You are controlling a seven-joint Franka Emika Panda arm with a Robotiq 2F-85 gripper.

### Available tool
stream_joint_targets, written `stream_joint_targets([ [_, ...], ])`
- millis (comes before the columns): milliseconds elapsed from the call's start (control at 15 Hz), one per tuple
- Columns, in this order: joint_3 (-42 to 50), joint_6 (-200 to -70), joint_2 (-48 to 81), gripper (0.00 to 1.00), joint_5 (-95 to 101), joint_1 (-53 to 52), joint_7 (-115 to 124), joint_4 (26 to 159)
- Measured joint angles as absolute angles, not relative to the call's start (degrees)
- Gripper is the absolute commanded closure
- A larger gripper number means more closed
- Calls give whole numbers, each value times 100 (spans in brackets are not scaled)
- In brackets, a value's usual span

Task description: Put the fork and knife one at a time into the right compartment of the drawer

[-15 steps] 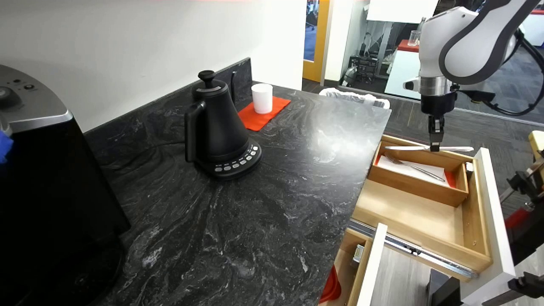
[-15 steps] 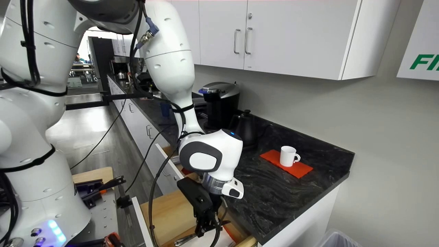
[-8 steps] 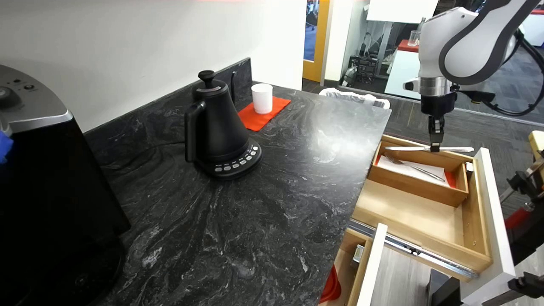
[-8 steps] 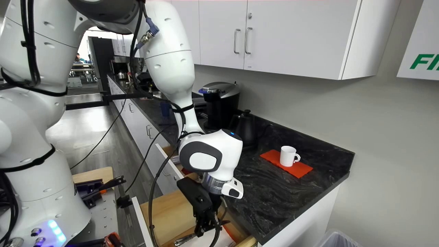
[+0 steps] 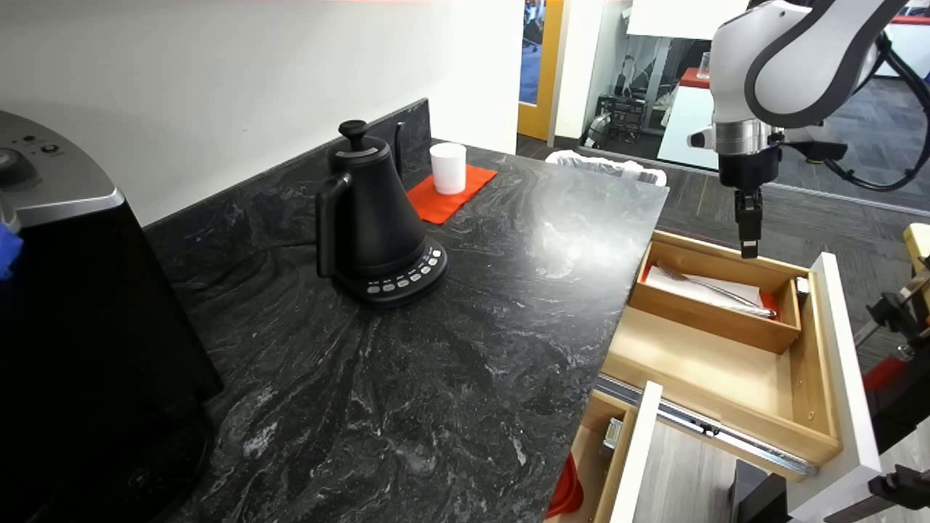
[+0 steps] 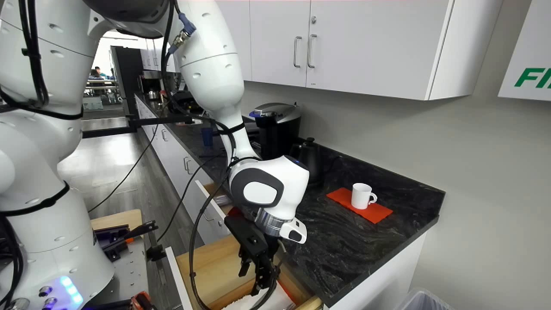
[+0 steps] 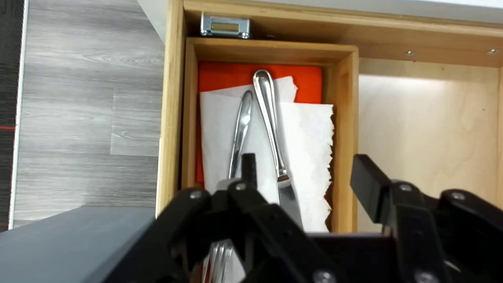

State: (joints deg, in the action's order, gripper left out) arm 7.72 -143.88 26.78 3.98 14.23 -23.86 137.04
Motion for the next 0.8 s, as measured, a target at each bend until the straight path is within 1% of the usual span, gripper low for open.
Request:
stream_joint_targets([
  [133, 771, -14075, 2501, 0, 386, 1412, -2268, 13599],
  [467, 689, -13092, 1828, 0, 212, 1274, -1825, 13168],
  [800, 663, -12935, 1689, 0, 175, 1250, -1730, 13122],
])
